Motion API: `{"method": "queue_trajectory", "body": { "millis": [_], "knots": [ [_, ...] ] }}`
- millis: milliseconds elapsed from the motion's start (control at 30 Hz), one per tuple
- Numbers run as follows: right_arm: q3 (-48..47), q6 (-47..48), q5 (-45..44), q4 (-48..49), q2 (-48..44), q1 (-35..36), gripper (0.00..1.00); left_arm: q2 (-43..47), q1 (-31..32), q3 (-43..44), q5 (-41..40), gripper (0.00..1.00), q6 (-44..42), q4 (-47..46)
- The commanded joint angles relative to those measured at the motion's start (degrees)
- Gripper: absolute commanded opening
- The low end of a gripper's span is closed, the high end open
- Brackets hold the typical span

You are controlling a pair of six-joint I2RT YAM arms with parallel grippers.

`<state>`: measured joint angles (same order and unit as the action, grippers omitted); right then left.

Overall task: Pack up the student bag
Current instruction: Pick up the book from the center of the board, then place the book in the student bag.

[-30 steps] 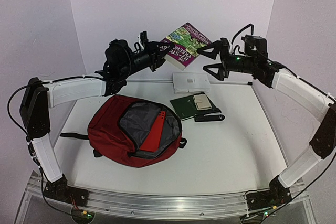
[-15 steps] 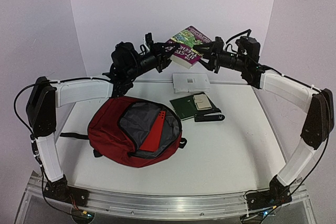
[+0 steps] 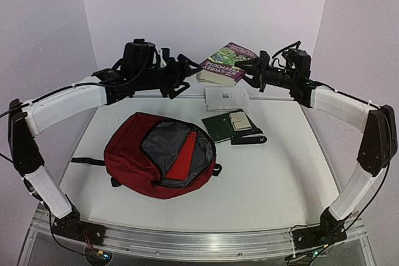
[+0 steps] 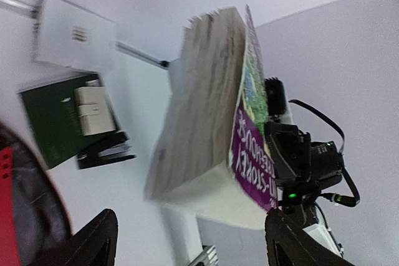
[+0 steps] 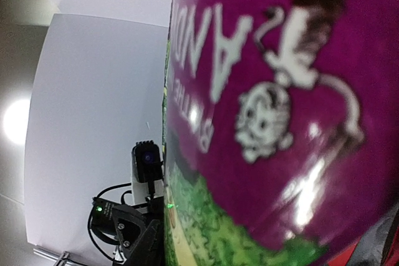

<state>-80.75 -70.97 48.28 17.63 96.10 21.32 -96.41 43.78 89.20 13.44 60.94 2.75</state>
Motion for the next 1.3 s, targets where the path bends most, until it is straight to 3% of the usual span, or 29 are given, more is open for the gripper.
{"method": "queue_trajectory", "body": {
  "millis": [0, 67, 233, 433, 733, 833, 1267],
  "knots": [
    [3.2, 2.3, 3.0, 2.5, -4.9, -1.9, 0.0, 7.7, -2.0, 0.0, -13.5, 0.83, -7.2, 33.4],
    [5.8, 4.6, 3.5, 1.0, -6.0, -2.0, 0.0, 7.3, -2.1, 0.4, -17.4, 0.84, -7.6, 43.5],
    [8.1, 15.4, 2.5, -10.4, -7.9, -2.0, 0.0, 2.9, -1.8, 1.3, -19.5, 0.8, -10.3, 57.4],
    [11.3, 23.1, 1.1, -15.9, -9.4, -2.1, 0.0, -4.7, 1.7, 5.2, -18.9, 0.68, -16.7, 57.7],
    [13.2, 26.5, 1.8, -18.6, -10.3, -2.0, 0.0, -25.6, 5.5, 26.9, -25.5, 0.67, -21.6, 71.0],
    [13.6, 27.4, 1.9, -20.1, -11.0, -2.0, 0.0, -29.8, 5.6, 30.4, -25.6, 0.67, -22.5, 72.1],
    [14.7, 30.5, 1.3, -22.6, -12.9, -2.0, 0.0, -37.1, 5.3, 28.5, -26.9, 0.58, -23.6, 69.4]
  ]
}}
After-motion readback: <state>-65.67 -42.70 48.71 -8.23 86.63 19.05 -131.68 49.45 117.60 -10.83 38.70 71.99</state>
